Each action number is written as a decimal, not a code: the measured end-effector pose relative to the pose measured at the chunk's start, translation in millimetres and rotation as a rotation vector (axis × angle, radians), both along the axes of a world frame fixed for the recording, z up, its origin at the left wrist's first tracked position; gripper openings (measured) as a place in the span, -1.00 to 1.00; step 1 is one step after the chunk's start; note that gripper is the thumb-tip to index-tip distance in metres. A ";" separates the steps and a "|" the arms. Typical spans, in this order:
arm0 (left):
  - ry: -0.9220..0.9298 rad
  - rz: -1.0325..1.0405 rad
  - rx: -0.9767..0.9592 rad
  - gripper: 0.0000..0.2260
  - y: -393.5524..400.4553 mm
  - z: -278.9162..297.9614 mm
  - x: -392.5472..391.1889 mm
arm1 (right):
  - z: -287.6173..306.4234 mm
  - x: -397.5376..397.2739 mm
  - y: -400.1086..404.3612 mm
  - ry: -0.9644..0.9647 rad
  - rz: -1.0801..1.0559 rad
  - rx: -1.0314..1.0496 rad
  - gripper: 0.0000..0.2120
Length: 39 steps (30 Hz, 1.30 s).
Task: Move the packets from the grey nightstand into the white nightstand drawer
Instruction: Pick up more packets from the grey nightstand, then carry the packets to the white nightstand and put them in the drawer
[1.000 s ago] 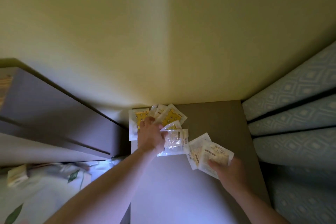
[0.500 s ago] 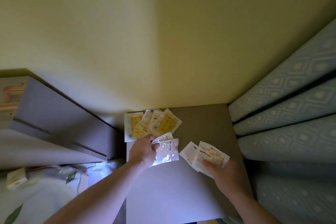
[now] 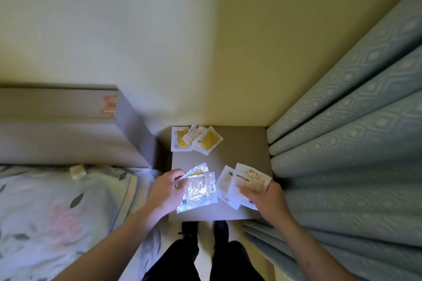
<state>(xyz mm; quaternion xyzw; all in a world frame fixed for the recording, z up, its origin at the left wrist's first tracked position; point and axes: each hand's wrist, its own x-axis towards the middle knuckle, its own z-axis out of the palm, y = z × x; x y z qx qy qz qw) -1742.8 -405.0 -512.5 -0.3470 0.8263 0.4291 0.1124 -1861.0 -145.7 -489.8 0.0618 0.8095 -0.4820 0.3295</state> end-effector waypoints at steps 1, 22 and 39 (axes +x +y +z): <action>0.015 0.021 0.011 -0.88 4.3 11.3 9.3 | 10.1 3.1 2.5 0.003 0.026 -0.014 -0.80; 0.039 0.650 -0.205 -0.86 168.1 133.9 219.7 | 79.0 68.2 29.4 0.035 0.750 -0.145 -0.78; -0.104 1.231 -0.366 -0.90 398.5 158.7 614.6 | 137.8 425.6 61.3 0.192 1.471 -0.320 -0.93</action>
